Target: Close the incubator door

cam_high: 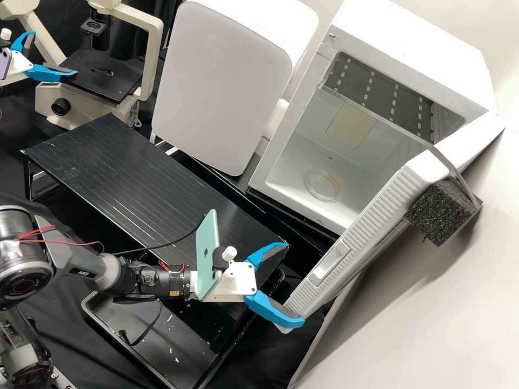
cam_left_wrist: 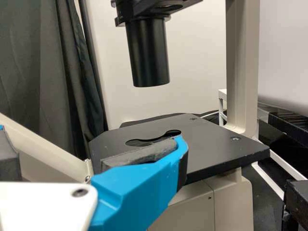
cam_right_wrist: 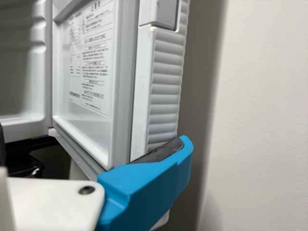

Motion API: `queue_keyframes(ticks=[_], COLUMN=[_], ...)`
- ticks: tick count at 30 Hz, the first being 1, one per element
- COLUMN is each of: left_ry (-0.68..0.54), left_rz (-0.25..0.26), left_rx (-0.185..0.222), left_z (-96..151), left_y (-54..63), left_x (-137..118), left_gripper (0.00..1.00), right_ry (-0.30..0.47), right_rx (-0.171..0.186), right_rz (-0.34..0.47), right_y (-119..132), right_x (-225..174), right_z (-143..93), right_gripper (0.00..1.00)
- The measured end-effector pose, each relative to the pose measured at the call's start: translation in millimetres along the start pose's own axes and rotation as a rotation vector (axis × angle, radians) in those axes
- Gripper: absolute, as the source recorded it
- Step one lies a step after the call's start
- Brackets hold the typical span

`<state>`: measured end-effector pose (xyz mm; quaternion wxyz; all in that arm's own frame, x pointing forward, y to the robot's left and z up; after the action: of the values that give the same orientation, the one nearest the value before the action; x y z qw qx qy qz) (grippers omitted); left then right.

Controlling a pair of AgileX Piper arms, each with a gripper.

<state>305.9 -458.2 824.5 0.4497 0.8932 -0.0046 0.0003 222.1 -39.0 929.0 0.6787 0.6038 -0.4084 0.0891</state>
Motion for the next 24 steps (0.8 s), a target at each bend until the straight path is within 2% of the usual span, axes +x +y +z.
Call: queue_keyframes(ticks=[8, 17, 19, 24], left_ry=[0.0, 0.0, 0.0, 0.0], left_rz=[0.0, 0.0, 0.0, 0.0], left_rx=[0.0, 0.0, 0.0, 0.0], left_z=[0, 0, 0, 0], left_y=[0.0, 0.0, 0.0, 0.0], left_x=[0, 0, 0, 0], left_gripper=[1.0, 1.0, 1.0, 1.0], right_ry=[0.028, 0.056, 0.076, 0.122], right_rx=[0.05, 0.079, 0.111, 0.219], right_rz=[-0.015, -0.036, -0.05, -0.092], right_y=[1, 0, 0, 1], right_x=[-5, -11, -15, -24], right_z=[-3, -5, -6, -8], right_gripper=[1.0, 1.0, 1.0, 1.0])
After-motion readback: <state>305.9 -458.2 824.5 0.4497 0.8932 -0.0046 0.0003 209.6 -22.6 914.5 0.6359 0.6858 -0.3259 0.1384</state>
